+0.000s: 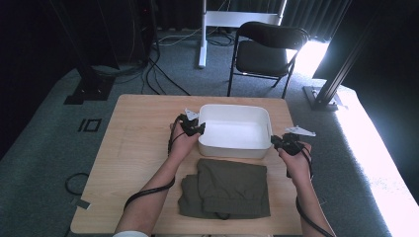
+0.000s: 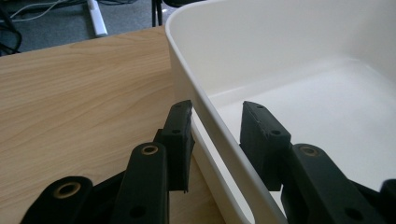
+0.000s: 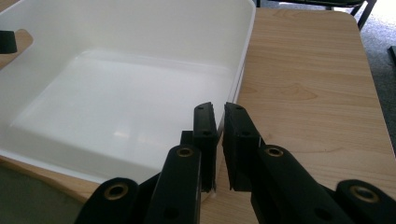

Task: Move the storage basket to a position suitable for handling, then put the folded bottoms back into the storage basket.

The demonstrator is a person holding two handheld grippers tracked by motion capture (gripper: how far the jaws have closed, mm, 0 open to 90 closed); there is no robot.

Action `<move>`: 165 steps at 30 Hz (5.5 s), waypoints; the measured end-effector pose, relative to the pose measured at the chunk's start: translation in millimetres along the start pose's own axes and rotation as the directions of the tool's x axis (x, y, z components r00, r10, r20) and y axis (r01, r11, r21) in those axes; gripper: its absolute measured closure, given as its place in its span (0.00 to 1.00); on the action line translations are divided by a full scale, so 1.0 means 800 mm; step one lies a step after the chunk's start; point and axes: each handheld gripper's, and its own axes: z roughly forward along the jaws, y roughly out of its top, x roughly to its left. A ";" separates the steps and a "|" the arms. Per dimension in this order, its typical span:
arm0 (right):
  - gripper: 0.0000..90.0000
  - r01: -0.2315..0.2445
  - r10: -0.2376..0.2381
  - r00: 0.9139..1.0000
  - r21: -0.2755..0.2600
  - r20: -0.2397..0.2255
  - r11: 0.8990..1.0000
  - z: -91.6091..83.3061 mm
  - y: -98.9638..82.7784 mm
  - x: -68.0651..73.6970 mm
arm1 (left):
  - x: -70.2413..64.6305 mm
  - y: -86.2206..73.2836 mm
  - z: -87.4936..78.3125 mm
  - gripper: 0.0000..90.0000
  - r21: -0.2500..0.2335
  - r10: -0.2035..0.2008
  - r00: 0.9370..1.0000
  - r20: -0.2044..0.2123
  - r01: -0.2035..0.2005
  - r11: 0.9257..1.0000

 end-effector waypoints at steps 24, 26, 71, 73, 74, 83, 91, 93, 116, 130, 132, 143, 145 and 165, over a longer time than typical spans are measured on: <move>0.34 -0.061 0.027 0.952 -0.102 -0.306 0.993 0.004 0.008 0.002 | -0.012 -0.001 -0.068 0.18 -0.076 0.001 0.980 0.200 0.014 0.997; 0.32 -0.066 0.036 0.956 -0.094 -0.293 0.993 0.005 0.007 0.003 | -0.014 -0.002 -0.070 0.18 -0.076 0.000 0.979 0.204 0.016 0.997; 0.15 0.192 -0.222 0.949 -0.148 -0.223 0.970 -0.054 -0.075 0.048 | -0.057 -0.072 -0.137 0.14 0.023 0.065 0.950 0.304 -0.075 0.997; 0.15 0.191 -0.219 0.949 -0.140 -0.225 0.972 -0.055 -0.080 0.049 | -0.059 -0.077 -0.139 0.14 0.035 0.069 0.950 0.304 -0.084 0.996; 0.15 0.185 -0.212 0.950 -0.135 -0.227 0.973 -0.055 -0.083 0.049 | -0.059 -0.079 -0.140 0.14 0.037 0.062 0.950 0.306 -0.077 0.996; 0.15 0.171 -0.184 0.953 -0.076 -0.240 0.982 -0.045 -0.110 0.051 | -0.069 -0.102 -0.151 0.14 0.072 0.040 0.952 0.304 -0.065 0.995; 0.15 0.192 -0.190 0.956 -0.014 -0.224 0.981 -0.036 -0.126 0.058 | -0.077 -0.128 -0.150 0.14 0.123 0.014 0.958 0.287 -0.052 0.991; 0.15 0.184 -0.179 0.961 0.000 -0.212 0.983 -0.033 -0.129 0.058 | -0.079 -0.134 -0.148 0.14 0.136 0.007 0.960 0.280 -0.047 0.990; 0.16 0.175 -0.155 0.972 0.106 -0.178 0.979 -0.013 -0.147 0.066 | -0.096 -0.165 -0.116 0.14 0.150 0.023 0.978 0.208 -0.055 0.987; 0.73 0.181 -0.160 0.961 0.075 -0.224 0.981 -0.018 -0.151 0.079 | -0.105 -0.161 -0.109 0.71 0.139 -0.017 0.956 0.292 -0.025 0.990; 0.83 0.193 -0.173 0.958 0.072 -0.228 0.979 -0.018 -0.151 0.085 | -0.104 -0.160 -0.108 0.77 0.139 -0.020 0.954 0.301 -0.023 0.990; 0.90 0.188 -0.163 0.945 0.061 -0.282 0.980 -0.051 -0.125 0.089 | -0.102 -0.141 -0.140 0.89 0.085 -0.025 0.935 0.355 -0.006 0.996; 0.90 0.184 -0.164 0.942 0.043 -0.294 0.982 -0.061 -0.119 0.091 | -0.102 -0.135 -0.148 0.89 0.073 -0.018 0.933 0.360 -0.009 0.997; 0.90 0.104 -0.126 0.926 -0.079 -0.356 0.991 -0.118 -0.058 0.086 | -0.093 -0.073 -0.184 0.90 -0.032 -0.001 0.911 0.413 0.016 0.999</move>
